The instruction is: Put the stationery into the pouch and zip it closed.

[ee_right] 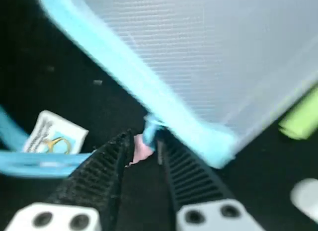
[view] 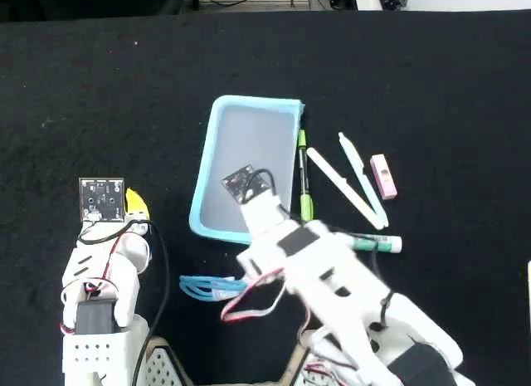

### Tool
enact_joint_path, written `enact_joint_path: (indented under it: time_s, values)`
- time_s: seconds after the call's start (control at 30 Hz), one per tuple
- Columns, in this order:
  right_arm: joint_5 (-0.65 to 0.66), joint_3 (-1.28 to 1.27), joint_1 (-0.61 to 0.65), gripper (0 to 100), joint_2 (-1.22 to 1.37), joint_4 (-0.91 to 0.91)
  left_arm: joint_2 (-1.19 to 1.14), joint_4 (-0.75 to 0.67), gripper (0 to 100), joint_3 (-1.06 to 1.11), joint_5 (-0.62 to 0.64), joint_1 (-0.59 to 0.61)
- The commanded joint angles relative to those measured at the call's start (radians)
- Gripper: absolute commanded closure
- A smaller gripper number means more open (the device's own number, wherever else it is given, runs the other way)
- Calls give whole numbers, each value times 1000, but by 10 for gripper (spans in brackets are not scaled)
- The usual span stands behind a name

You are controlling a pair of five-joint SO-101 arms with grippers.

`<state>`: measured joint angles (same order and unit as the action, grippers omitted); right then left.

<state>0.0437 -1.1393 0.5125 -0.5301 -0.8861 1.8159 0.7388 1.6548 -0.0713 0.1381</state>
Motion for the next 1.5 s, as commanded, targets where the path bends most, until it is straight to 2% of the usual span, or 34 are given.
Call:
enact_joint_path:
  time_s: [0.0, 0.07, 0.17, 0.23, 0.3, 0.37, 0.47, 0.57, 0.67, 0.83, 0.9, 1.1, 1.3, 1.4, 1.47]
  values:
    - [140, 130, -216, 987, -58, -120, 6, 3, 970, -10, 6, -2]
    - [229, 186, -262, 987, -71, -201, 6, 3, 970, -10, 6, -2]
    - [350, 220, -261, 987, -71, -292, 6, 3, 970, -10, 6, -2]
    - [384, 219, -255, 978, -70, -307, 6, 3, 970, -10, 6, -2]
    - [368, 214, -255, 923, -70, -339, 6, 3, 970, -10, 6, -2]
    - [310, 216, -253, 845, -71, -361, 6, 3, 970, -10, 6, -2]
    - [140, 214, -233, 774, -71, -353, 6, 3, 970, -10, 6, -2]
    - [-48, 183, -126, 773, -71, -324, 6, 3, 970, -8, 6, -2]
    - [-176, 130, -23, 773, -71, -222, 6, 5, 970, -8, 6, -2]
    - [-298, -38, 9, 773, -71, 40, 6, 5, 970, -8, 6, 36]
    - [-296, -90, -3, 773, -73, 86, 6, 3, 970, -8, 6, 54]
    - [-282, -70, -71, 773, -71, 44, 6, 0, 970, -8, 6, 53]
    - [-86, -76, -80, 792, -68, -25, 6, -2, 970, -8, 6, 56]
    - [0, -70, -80, 876, -36, -49, 6, -2, 970, -8, 6, 56]
    - [110, -65, -80, 934, 5, -41, 6, 0, 970, -8, 6, 56]
